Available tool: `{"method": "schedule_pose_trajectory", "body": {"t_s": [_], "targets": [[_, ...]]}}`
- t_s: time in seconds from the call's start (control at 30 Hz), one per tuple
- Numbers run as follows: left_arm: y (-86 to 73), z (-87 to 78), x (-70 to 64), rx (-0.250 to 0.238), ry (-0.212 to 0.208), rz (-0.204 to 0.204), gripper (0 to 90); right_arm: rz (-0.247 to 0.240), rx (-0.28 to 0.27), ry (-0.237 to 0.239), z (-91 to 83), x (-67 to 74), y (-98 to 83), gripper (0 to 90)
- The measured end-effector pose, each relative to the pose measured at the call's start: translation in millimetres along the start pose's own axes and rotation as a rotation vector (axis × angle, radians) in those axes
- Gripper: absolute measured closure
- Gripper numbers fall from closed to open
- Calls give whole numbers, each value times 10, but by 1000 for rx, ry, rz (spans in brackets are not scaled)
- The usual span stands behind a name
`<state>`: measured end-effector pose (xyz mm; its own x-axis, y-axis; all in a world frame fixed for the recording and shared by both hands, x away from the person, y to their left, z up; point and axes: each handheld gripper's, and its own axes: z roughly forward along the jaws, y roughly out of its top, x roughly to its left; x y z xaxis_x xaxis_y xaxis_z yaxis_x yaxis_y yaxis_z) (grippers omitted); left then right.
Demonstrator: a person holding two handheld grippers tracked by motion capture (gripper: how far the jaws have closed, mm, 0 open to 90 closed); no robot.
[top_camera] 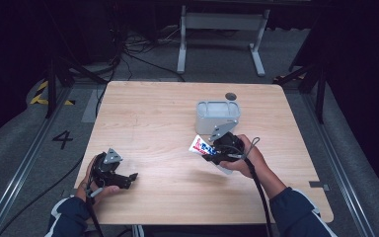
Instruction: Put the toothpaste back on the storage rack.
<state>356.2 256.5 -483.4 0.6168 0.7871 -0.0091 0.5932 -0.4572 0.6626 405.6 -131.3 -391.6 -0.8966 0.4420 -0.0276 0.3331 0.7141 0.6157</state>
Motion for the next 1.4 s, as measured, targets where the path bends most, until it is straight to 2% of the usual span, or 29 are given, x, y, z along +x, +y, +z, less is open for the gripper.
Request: {"method": "schedule_pose_trajectory", "body": {"t_s": [0.27,0.63,0.93,1.4], "targets": [[1,-2,0,2,-1,0,5,11,-54,-18,-134,-72,-15,641],[0,0,-1,0,-1,-2,5,29,-116,-78,-332,-176,-2,641],[0,0,0,0,0,0,5,52,-163,-105,-506,-297,68,640],[-1,0,-2,0,-1,-2,5,68,-237,-144,-657,-425,161,639]]}}
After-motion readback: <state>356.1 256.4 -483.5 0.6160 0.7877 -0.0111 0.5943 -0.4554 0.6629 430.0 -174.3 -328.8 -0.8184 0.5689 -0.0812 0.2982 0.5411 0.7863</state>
